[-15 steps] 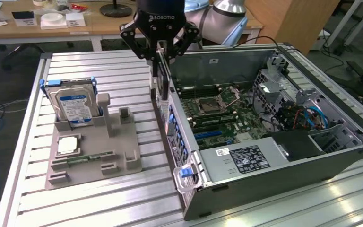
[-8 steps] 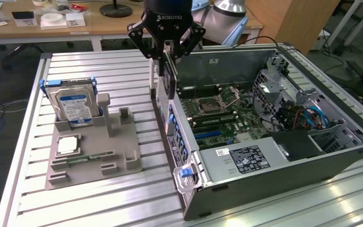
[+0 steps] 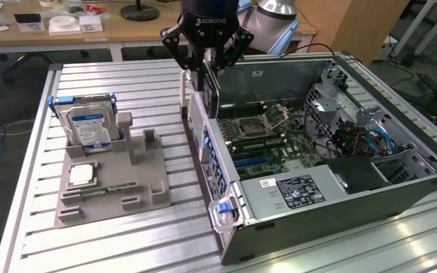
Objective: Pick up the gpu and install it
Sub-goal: 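Pick up the gpu and move the gpu toward the slot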
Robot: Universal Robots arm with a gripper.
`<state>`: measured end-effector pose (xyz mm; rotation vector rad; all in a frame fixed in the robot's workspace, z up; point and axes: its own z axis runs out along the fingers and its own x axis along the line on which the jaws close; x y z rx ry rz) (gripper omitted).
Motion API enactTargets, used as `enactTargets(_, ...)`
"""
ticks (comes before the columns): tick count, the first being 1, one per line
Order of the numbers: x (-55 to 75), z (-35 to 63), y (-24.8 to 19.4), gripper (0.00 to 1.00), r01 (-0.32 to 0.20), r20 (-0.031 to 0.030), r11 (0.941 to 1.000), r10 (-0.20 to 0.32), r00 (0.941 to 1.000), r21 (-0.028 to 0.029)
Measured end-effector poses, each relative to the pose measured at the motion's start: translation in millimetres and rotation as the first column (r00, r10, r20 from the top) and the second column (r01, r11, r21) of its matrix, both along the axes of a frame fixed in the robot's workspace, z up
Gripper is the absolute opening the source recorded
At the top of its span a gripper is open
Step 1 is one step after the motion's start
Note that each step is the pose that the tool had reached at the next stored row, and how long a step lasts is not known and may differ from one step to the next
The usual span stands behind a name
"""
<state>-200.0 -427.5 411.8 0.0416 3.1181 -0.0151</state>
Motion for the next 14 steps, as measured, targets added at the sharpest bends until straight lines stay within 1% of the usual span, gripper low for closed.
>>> enactTargets(14,18.0,0.0,0.0,0.28,0.000,0.0000,1.0000,0.000,1.0000,0.0000)
